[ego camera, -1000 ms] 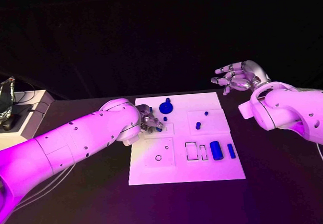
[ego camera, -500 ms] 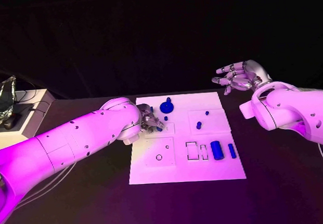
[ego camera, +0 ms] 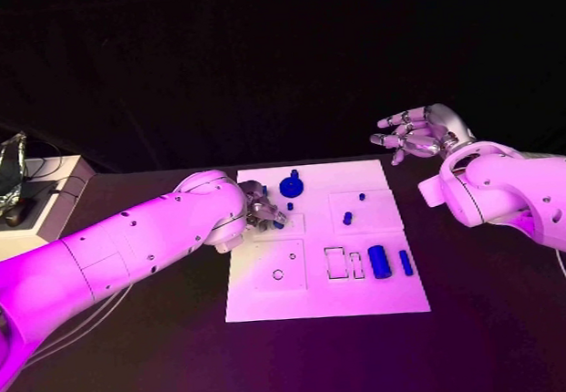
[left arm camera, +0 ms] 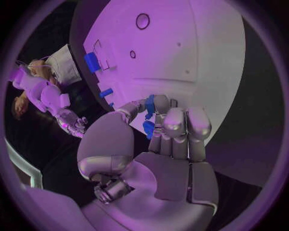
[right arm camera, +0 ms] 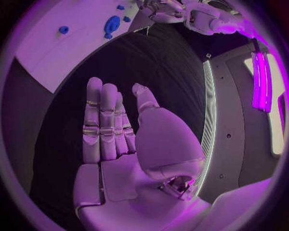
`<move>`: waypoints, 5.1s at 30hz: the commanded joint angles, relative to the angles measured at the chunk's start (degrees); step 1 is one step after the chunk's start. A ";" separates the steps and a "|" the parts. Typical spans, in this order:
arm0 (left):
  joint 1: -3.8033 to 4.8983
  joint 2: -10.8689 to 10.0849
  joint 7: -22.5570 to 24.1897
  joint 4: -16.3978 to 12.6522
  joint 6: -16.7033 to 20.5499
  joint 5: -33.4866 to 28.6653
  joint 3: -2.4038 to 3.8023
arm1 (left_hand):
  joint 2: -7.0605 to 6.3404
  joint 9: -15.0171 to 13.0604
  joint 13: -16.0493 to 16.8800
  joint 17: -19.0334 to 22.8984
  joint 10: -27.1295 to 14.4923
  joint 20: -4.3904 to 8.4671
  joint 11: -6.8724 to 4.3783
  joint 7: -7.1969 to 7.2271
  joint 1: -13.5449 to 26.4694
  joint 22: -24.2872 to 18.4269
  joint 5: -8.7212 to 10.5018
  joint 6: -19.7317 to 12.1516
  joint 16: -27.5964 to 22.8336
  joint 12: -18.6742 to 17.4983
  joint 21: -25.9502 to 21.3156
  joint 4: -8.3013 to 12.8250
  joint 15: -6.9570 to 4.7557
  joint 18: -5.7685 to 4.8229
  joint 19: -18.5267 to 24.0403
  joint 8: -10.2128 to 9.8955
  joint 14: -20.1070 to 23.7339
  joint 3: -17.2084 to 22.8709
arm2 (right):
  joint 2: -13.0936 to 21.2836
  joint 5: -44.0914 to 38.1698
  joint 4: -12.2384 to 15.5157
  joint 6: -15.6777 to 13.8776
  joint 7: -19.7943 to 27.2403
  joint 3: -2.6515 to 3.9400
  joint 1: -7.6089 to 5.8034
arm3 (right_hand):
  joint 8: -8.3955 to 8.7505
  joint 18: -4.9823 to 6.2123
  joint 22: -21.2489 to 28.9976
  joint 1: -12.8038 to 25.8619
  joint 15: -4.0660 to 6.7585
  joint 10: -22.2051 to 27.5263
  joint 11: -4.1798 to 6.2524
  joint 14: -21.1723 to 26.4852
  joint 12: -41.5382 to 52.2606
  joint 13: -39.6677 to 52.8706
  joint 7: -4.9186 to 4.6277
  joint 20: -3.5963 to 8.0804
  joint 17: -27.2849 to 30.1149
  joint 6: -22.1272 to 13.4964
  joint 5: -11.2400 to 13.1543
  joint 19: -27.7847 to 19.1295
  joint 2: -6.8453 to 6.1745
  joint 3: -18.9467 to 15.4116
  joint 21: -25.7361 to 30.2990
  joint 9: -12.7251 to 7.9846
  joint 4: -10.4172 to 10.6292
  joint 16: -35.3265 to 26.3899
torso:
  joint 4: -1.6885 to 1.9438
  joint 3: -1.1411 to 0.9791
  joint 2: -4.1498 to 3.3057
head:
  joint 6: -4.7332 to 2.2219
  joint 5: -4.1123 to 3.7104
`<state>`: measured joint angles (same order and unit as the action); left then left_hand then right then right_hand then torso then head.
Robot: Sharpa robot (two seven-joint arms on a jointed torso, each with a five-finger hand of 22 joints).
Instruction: Assemble the parts on the task board
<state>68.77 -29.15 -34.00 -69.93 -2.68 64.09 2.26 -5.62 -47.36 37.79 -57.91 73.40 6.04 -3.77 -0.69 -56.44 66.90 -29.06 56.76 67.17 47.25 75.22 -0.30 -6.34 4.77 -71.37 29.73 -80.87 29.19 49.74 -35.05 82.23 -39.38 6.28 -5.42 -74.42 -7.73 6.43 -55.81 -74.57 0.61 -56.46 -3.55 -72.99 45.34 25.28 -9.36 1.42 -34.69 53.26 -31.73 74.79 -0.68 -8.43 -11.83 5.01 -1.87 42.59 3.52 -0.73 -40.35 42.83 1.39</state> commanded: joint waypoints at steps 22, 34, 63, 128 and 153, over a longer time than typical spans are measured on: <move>-0.40 -1.09 0.33 -2.33 2.81 2.81 -0.07 | 0.43 -0.06 0.06 0.13 0.03 -0.07 -0.38 0.38 -1.33 0.35 -0.05 0.68 -0.17 -0.41 -0.47 8.52 0.02 -0.49 -0.47 0.28 -0.29 9.16 | -0.12 -0.39 -0.18 0.71 0.57 0.02 0.03 | 0.12 -0.51 0.19 0.18 0.01 0.11 0.07 0.10 -0.13 -0.05 -0.20 -0.04 0.00 0.14 -0.14 -0.26 0.18 -0.18 -0.41 -0.05 0.31 -0.10 | 0.06 -0.02 -0.05 | 0.30 -0.10; -0.41 -1.24 0.24 -2.63 3.55 3.07 -0.02 | 0.33 -0.13 0.13 0.23 0.05 -0.11 -0.38 0.40 -1.54 0.68 0.11 0.68 -0.15 -0.43 -0.74 8.18 0.01 -0.47 -0.57 0.24 -0.29 9.15 | -0.40 -0.38 -0.48 0.76 0.60 0.01 0.29 | 0.13 -0.51 0.26 0.14 0.03 0.07 0.10 0.06 -0.14 -0.06 -0.19 -0.02 0.00 0.17 -0.13 -0.24 0.22 -0.18 -0.47 -0.06 0.29 -0.10 | -0.06 -0.02 -0.06 | 0.58 0.07; -0.73 -0.83 0.53 -2.10 1.16 3.39 -0.04 | 0.27 -0.22 0.27 0.43 -0.19 -0.27 -0.31 0.33 -2.03 1.21 0.38 0.46 -0.20 -0.44 -1.19 7.65 0.07 -0.43 -0.63 0.18 -0.23 8.84 | -0.41 -0.38 -0.49 0.89 0.54 0.01 0.31 | 0.13 -0.51 0.26 0.14 0.03 0.07 0.10 0.06 -0.14 -0.06 -0.19 -0.02 0.00 0.17 -0.13 -0.24 0.22 -0.18 -0.47 -0.06 0.29 -0.10 | 0.02 -0.04 0.04 | 1.15 -0.18; -1.41 -0.75 0.77 -2.56 3.21 7.28 -0.04 | 0.03 -0.24 0.23 0.54 -0.06 -0.39 -0.31 0.32 -2.47 2.28 0.45 0.53 -0.20 -0.53 -1.92 7.22 0.09 -0.38 -0.97 0.20 -0.22 9.06 | -0.49 -0.26 -0.67 0.99 0.68 0.01 0.53 | 0.15 -0.52 0.76 0.24 0.04 0.04 0.10 -0.01 -0.15 -0.07 -0.18 -0.01 0.01 0.21 -0.12 -0.28 0.28 -0.31 -0.75 -0.07 0.28 -0.18 | -0.01 -0.03 0.00 | 1.59 -0.20; -1.80 -0.70 0.77 -2.38 3.05 8.51 -0.04 | 0.21 -0.24 0.24 0.60 -0.10 -0.43 -0.29 0.31 -2.51 2.41 0.54 0.50 -0.23 -0.54 -2.00 7.11 0.11 -0.38 -1.02 0.18 -0.23 8.92 | -0.53 -0.24 -0.75 1.08 0.65 0.01 0.62 | 0.14 -0.51 0.99 0.25 0.06 0.00 0.12 -0.05 -0.14 -0.07 -0.16 0.01 0.00 0.25 -0.12 -0.28 0.28 -0.35 -0.92 -0.07 0.28 -0.18 | -0.05 -0.06 -0.04 | 1.84 -0.23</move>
<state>67.22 -29.88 -33.21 -72.43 0.86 71.94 2.35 -6.59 -47.51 38.05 -57.36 73.28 5.62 -3.68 -0.55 -57.42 69.26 -28.16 56.89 67.18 47.03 73.45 -1.01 -6.34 4.78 -72.19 29.81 -80.87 29.90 49.25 -35.00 81.49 -39.04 6.32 -5.42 -73.84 -7.73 6.16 -54.86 -74.57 0.61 -56.69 -3.77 -72.99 45.34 25.29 -9.20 1.42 -34.69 53.43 -31.73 74.80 -0.68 -8.58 -12.42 5.02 -1.73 42.59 3.48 -0.78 -40.37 44.69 1.16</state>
